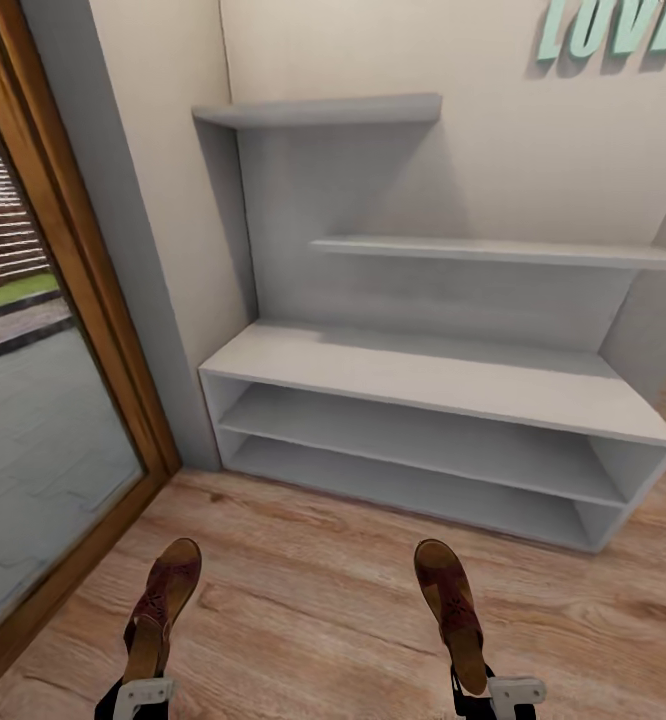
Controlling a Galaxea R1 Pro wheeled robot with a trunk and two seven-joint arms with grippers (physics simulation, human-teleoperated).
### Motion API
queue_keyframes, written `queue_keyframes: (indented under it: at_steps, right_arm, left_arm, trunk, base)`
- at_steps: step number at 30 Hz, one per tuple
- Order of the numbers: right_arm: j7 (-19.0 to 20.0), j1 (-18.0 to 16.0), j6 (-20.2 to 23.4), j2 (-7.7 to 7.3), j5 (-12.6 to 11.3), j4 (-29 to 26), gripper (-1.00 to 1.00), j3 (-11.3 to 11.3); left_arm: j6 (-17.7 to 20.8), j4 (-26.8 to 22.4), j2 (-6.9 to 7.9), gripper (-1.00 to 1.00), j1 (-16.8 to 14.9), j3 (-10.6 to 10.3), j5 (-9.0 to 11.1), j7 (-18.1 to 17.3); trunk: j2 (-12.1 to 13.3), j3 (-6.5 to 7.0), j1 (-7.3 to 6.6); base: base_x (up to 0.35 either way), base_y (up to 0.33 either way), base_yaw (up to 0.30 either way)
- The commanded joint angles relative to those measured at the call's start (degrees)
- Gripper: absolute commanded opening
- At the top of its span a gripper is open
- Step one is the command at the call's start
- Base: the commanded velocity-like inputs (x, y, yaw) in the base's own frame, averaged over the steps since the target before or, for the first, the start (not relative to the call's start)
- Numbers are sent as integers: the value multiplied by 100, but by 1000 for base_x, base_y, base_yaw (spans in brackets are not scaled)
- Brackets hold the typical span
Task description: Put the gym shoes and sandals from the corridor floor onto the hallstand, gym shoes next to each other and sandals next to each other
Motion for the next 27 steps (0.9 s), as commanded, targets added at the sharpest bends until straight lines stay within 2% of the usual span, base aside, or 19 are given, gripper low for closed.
queue_keyframes:
  at_steps: [1,14,19,27]
  right_arm:
    - [-54,-4,-5,-5,22,3,-100,31]
    - [-54,-4,-5,-5,21,3,-100,36]
    - [-56,-4,-5,-4,29,-8,-100,36]
    - [-54,-4,-5,-13,36,-5,-100,36]
  left_arm:
    - [-14,3,-2,-100,-3,18,-23,-15]
    - [-14,6,-2,-100,-1,18,-23,-15]
    - [-14,7,-2,-100,2,18,-23,-15]
    - [-14,7,-2,-100,1,18,-23,-16]
  trunk:
    - [-2,-10,-1]
    - [-2,-58,-1]
    - [-2,-59,-1]
    - [-2,-59,-1]
  base:
    - [0,305,-257]
    - [0,305,-267]
    - [0,213,-58]
    - [0,27,-5]
